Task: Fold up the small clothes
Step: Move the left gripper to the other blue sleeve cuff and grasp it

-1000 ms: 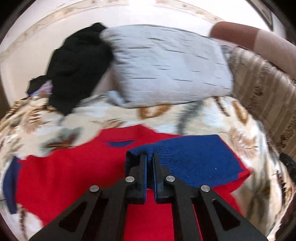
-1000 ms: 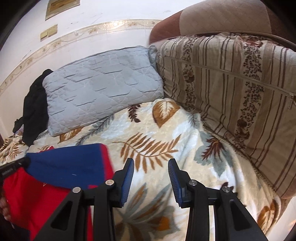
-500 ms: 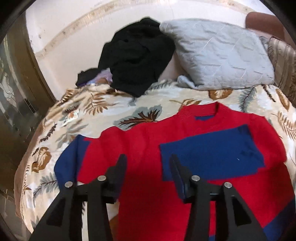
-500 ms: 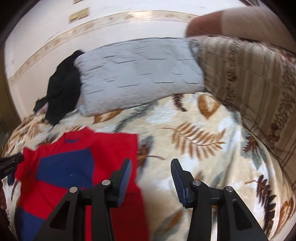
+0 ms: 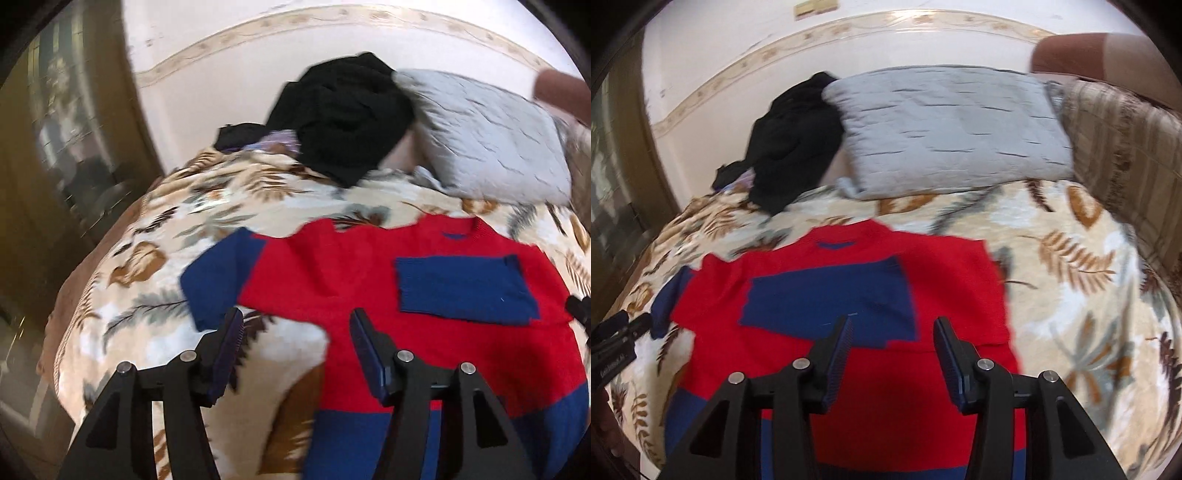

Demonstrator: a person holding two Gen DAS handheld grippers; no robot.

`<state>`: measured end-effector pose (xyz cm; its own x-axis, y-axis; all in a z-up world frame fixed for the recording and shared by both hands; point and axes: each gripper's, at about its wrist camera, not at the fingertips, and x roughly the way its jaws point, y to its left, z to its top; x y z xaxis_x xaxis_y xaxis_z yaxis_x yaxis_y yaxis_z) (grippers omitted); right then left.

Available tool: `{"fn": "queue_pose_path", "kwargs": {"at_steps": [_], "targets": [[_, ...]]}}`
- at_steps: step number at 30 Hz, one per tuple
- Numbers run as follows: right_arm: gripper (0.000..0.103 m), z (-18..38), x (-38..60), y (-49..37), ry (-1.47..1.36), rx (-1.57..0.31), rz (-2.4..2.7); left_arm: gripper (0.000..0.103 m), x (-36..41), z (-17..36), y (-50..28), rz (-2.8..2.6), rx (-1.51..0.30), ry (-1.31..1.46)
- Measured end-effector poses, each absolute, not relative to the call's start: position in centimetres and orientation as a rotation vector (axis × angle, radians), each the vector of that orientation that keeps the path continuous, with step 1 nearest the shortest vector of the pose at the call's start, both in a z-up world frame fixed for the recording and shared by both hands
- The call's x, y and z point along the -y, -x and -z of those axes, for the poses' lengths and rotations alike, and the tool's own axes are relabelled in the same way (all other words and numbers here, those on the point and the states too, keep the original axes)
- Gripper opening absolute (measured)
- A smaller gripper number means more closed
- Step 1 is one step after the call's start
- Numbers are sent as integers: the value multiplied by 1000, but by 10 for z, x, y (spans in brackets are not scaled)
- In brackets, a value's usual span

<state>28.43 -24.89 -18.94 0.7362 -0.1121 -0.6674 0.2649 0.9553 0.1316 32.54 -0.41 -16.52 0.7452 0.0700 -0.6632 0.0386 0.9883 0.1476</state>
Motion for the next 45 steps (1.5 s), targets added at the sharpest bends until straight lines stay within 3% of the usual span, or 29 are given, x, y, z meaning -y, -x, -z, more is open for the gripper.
{"fn": "queue_pose_path", "kwargs": {"at_steps": [3,9,19,23,32,35,45], "targets": [[50,186,223,-292,-196,-714,188,66,3,161,-322,-36,-711,-169],[50,176,213,-289,-165,-697,186,67,50,155,-313,45,-696,-158],[51,171,325,-250,-244,-673,437,67,147,158,-298,240,-718,-175],[51,170,330,-251,-258,-676,417,67,104,161,-314,150,-738,-157],[53,169,236,-288,-208,-661,220,71,-109,171,-361,-293,-761,-46],[53,169,208,-297,-192,-654,183,71,-145,184,-367,-339,-786,-16],[54,183,128,-326,-105,-681,71,73,-132,227,-387,-200,-838,-16]]}}
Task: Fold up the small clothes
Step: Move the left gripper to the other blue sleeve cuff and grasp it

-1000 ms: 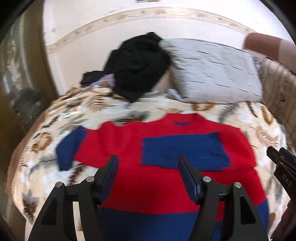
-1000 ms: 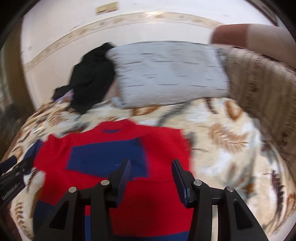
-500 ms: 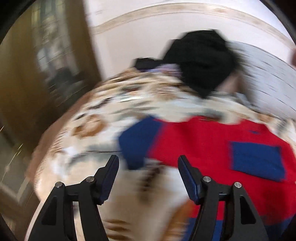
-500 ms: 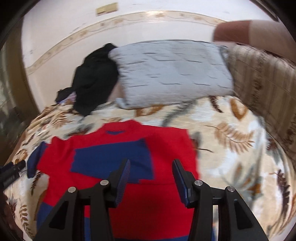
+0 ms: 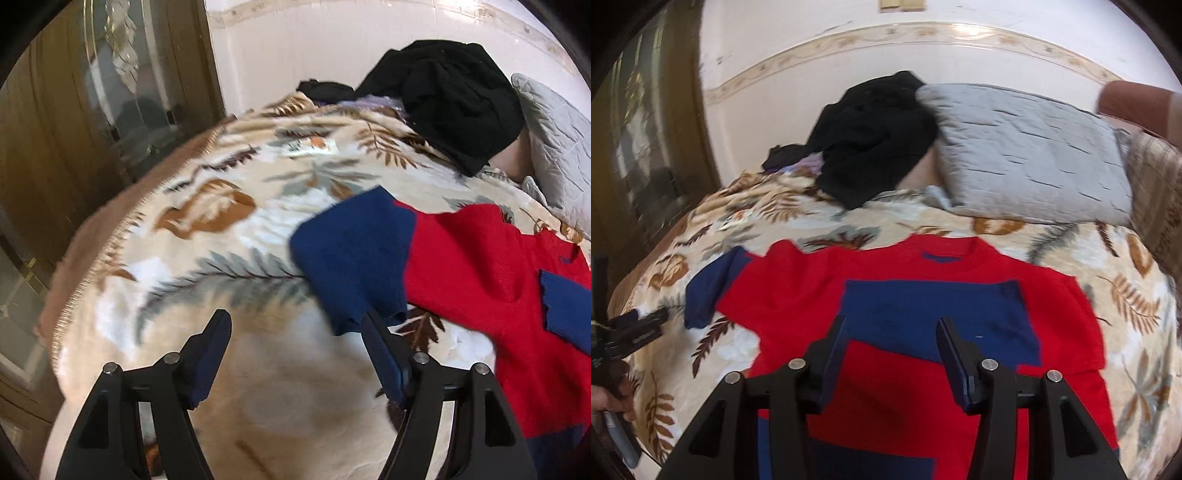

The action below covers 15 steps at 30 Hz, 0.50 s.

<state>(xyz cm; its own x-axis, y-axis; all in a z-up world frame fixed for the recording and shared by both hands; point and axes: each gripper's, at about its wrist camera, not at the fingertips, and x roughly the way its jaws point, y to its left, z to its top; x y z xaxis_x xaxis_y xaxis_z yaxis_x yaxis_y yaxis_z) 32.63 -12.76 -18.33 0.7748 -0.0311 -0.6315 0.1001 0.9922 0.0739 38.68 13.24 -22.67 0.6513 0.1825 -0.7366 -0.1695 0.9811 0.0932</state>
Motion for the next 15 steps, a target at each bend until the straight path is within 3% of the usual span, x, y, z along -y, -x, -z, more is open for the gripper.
{"fn": "queue_pose_path", "kwargs": {"at_steps": [11,12,14,15], "targets": [[54,190,139,-343,-121,-692,88,73,-110,253,-423,-180,-883,-107],[54,191,142,-344,-129,-697,92,69,-108,257,-426,-180,-893,-120],[54,192,147,-343,-131,-703,102,42,-108,260,-432,-145,-898,-111],[54,193,149,-343,-124,-704,104,20,-108,260,-433,-125,-896,-99]]}}
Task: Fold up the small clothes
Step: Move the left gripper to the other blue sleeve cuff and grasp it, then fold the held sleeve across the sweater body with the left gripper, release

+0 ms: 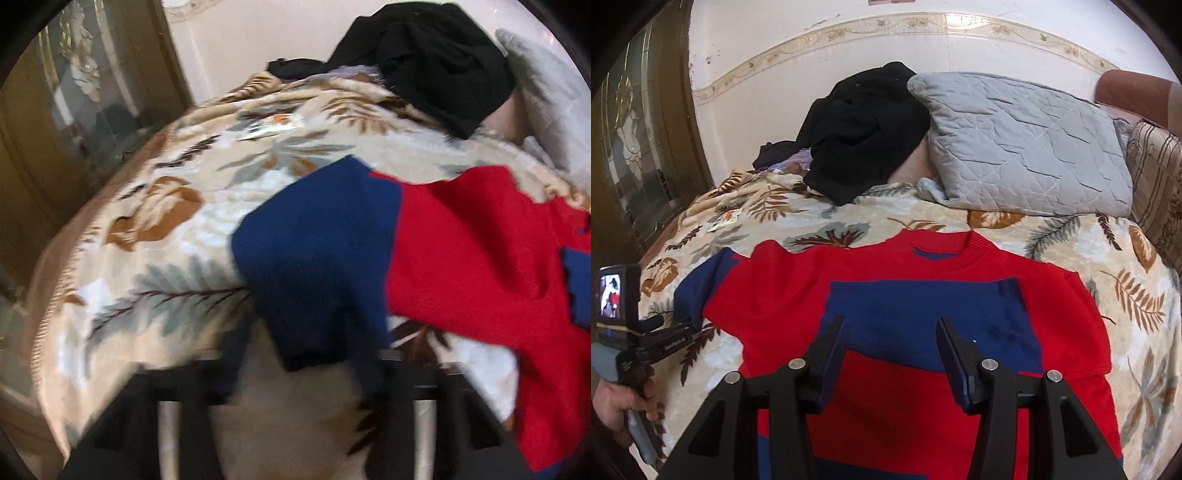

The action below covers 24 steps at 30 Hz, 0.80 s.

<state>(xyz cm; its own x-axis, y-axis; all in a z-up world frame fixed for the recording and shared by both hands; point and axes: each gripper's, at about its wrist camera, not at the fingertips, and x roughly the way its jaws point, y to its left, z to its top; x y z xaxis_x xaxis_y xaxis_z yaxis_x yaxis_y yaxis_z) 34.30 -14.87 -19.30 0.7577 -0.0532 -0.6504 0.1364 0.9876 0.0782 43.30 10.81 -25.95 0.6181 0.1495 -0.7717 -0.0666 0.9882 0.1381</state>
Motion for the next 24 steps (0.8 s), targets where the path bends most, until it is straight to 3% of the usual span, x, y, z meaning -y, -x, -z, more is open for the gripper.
{"fn": "queue_pose_path", "kwargs": {"at_steps": [1,3,17,24], "targets": [[54,193,149,-342,-115,-703,106,9,-108,258,-435,-132,-895,-109],[54,194,151,-341,-99,-697,112,5,-107,253,-436,-138,-884,-124],[54,177,168,-330,-128,-639,101,4,-81,186,-410,-61,-715,-244],[54,167,125,-356,-143,-675,-42,5,-116,166,-399,-131,-671,-342]]}}
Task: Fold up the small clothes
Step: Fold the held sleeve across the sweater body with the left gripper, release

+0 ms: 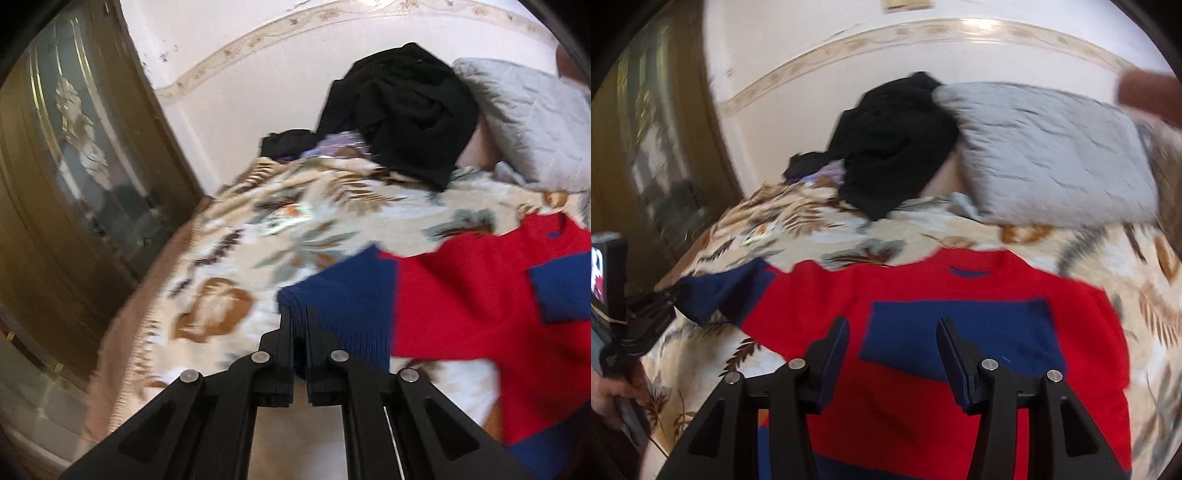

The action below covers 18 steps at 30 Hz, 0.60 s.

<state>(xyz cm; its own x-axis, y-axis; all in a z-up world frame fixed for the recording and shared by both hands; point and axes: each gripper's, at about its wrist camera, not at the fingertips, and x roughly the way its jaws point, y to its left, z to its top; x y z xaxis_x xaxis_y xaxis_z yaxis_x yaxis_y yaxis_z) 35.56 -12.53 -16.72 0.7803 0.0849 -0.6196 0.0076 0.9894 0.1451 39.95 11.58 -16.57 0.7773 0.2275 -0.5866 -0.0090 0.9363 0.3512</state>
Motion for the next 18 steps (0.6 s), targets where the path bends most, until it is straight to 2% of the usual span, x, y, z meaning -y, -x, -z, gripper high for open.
{"fn": "queue_pose_path", "kwargs": {"at_steps": [11,18], "targets": [[54,196,6,-434,-204,-801,-254,5,-145,168,-395,-34,-692,-309],[54,177,90,-411,-175,-742,-96,4,-85,137,-372,132,-663,-324]]}}
